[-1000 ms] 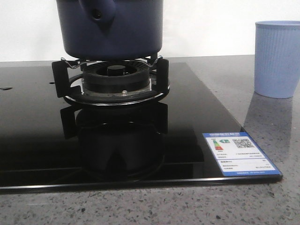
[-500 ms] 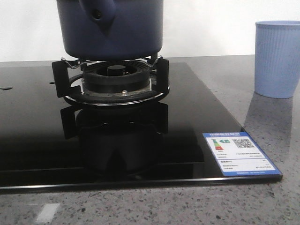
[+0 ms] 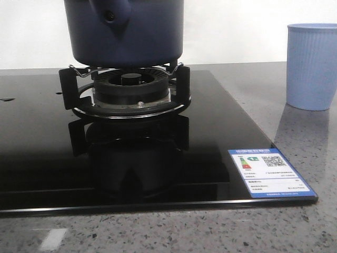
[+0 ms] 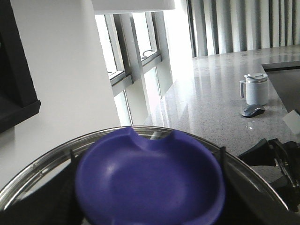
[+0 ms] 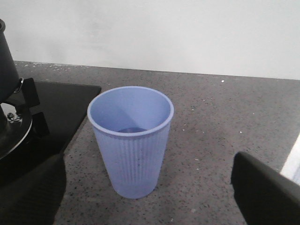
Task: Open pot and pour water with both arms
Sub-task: 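Move the right gripper to the light blue cup and grasp it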
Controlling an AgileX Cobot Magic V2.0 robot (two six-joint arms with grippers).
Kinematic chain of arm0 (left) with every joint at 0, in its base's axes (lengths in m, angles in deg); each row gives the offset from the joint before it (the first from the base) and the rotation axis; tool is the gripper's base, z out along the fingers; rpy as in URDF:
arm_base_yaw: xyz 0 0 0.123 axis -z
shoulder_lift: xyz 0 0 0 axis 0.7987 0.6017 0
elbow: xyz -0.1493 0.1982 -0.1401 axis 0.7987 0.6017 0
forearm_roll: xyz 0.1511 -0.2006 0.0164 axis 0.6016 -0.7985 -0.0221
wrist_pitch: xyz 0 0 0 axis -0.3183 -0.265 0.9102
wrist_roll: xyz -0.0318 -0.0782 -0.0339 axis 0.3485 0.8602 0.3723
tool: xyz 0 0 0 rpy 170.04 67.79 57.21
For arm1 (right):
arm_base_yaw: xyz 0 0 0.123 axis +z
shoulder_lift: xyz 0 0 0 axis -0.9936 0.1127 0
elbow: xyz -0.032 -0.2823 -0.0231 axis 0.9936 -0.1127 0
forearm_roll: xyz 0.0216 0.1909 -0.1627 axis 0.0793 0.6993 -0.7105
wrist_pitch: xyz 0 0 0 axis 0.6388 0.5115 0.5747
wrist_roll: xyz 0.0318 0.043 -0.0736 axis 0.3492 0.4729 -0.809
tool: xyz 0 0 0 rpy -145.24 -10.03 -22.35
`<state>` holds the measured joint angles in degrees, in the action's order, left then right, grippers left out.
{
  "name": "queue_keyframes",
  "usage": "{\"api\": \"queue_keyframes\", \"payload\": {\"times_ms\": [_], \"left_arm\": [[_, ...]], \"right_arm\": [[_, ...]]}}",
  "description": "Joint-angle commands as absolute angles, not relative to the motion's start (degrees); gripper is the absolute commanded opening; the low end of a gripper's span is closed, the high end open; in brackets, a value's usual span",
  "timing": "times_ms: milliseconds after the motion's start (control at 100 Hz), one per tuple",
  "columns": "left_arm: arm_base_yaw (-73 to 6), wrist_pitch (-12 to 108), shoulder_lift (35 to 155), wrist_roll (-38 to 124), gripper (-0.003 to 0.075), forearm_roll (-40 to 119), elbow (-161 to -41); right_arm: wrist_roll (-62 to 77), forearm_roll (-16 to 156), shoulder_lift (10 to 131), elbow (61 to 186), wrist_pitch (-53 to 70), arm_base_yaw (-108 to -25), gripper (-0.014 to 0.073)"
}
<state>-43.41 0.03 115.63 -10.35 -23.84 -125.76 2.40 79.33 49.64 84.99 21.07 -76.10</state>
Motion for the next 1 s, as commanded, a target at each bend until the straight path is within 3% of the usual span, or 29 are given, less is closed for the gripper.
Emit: {"api": "queue_keyframes", "payload": {"times_ms": [0, 480, 990], "left_arm": [[-43.1, 0.2, 113.4, -9.3, 0.0243, -29.5, -128.0], [-43.1, 0.0, 113.4, -9.3, 0.0243, -29.5, -128.0], [-43.1, 0.0, 113.5, -9.3, 0.0243, -29.6, -128.0]], "right_arm": [[2.0, 79.8, 52.5, 86.4, 27.2, -74.1, 0.0646], [2.1, 80.7, 64.9, 86.4, 40.8, -70.9, 0.0647], [6.0, 79.6, 74.4, 90.3, 46.2, -68.4, 0.0647]]}}
